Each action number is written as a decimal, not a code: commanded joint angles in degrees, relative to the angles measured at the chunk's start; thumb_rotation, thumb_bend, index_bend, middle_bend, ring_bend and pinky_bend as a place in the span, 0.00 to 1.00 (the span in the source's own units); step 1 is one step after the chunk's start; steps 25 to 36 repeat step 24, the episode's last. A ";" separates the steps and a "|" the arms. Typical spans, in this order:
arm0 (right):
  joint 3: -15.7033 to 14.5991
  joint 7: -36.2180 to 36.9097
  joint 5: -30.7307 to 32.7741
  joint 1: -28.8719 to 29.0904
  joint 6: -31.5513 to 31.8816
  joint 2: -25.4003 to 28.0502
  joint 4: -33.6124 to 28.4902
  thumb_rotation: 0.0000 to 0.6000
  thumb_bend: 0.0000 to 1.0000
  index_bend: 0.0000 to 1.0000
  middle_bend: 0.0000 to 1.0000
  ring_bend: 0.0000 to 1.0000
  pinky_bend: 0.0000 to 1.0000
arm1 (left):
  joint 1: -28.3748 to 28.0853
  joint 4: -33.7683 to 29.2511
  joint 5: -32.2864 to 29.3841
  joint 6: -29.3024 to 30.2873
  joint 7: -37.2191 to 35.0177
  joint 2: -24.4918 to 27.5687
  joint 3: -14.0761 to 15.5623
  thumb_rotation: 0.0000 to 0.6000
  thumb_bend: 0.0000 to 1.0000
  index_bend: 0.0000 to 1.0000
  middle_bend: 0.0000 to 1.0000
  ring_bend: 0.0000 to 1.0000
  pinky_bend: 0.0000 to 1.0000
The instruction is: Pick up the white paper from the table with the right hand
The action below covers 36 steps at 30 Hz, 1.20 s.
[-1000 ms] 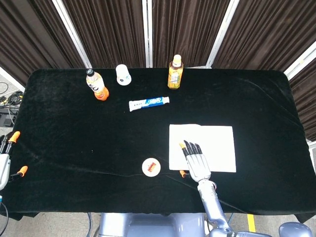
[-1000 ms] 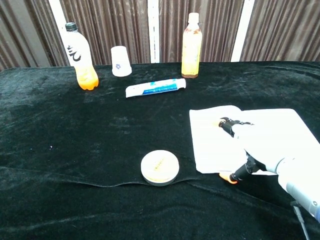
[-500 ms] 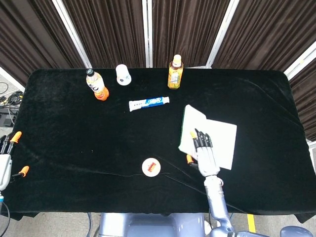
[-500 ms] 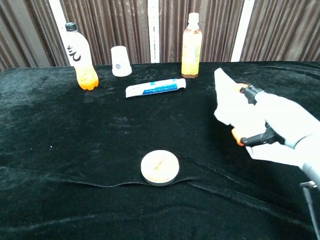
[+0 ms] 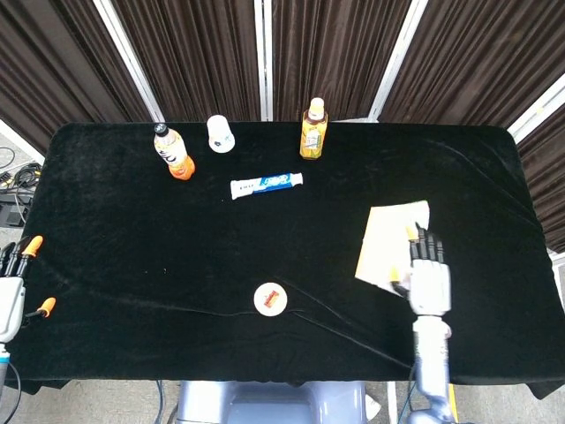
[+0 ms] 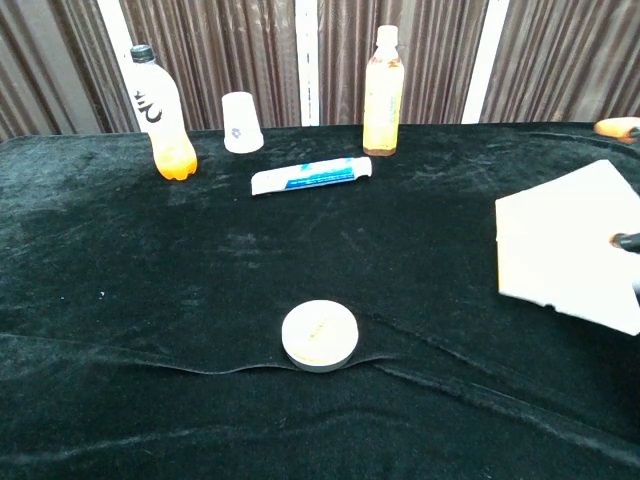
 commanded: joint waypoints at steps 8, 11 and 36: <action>-1.50 4.45 -2.83 -4.29 2.41 9.38 -5.80 1.00 0.27 0.00 0.00 0.00 0.00 | 0.05 0.19 0.98 0.46 -0.19 -0.13 0.17 1.00 0.25 0.00 0.00 0.00 0.00; -4.07 3.85 -5.44 -5.13 1.26 14.82 -9.22 1.00 0.21 0.00 0.00 0.00 0.00 | 0.08 1.06 2.92 1.21 -2.01 -0.02 0.37 1.00 0.25 0.00 0.00 0.00 0.00; -12.38 4.41 -15.57 -7.96 0.04 28.45 -9.67 1.00 0.15 0.00 0.00 0.00 0.00 | 0.05 5.58 8.39 3.30 -4.84 -1.73 1.35 1.00 0.23 0.00 0.00 0.00 0.00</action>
